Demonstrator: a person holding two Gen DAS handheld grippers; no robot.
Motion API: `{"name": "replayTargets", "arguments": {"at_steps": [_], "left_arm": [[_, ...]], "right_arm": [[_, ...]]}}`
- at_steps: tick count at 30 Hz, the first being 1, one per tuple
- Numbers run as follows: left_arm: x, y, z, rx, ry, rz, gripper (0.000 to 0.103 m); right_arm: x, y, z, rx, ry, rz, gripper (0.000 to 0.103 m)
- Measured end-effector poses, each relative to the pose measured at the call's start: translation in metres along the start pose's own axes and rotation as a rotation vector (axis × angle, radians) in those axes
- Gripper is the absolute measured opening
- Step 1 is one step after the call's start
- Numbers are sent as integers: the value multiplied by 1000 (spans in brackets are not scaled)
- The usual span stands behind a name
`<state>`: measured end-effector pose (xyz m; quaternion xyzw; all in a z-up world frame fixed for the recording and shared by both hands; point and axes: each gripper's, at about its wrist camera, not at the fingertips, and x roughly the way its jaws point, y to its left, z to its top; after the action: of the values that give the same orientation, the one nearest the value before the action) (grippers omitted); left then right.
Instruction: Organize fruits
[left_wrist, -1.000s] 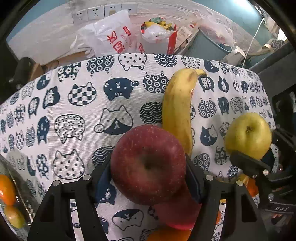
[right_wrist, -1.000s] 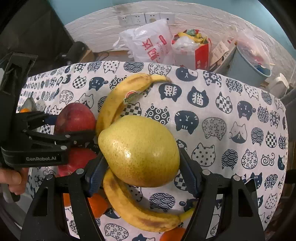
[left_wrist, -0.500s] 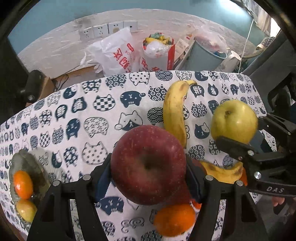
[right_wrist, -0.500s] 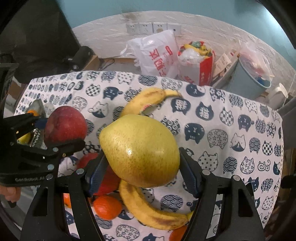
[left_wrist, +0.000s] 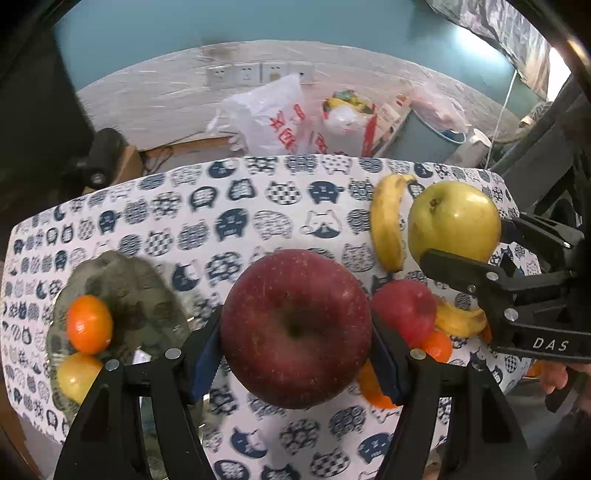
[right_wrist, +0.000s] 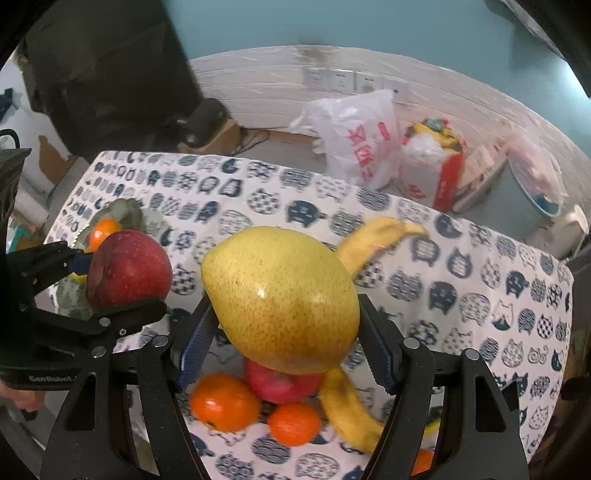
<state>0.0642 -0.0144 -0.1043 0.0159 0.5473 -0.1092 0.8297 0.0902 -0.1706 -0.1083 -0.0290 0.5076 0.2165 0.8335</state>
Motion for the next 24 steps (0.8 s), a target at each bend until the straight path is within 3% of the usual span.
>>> {"name": "replayTargets", "arguments": {"at_steps": [9, 18, 20, 21, 22, 24], "left_arm": [[-20, 45, -25, -60, -19, 21, 72], [-29, 96, -53, -146, -12, 53, 72], [-28, 107, -59, -171, -1, 54, 72], [-28, 112, -63, -179, 0, 56, 72], [-27, 117, -66, -187, 2, 60, 72], [-25, 124, -72, -195, 7, 69, 72]], "right_arm": [[12, 58, 15, -85, 15, 39, 72], [36, 108, 26, -147, 56, 85, 64], [45, 119, 25, -162, 69, 98, 53], [47, 123, 25, -176, 68, 98, 17], [49, 129, 27, -195, 68, 106, 5], [50, 132, 29, -193, 74, 77, 8]]}}
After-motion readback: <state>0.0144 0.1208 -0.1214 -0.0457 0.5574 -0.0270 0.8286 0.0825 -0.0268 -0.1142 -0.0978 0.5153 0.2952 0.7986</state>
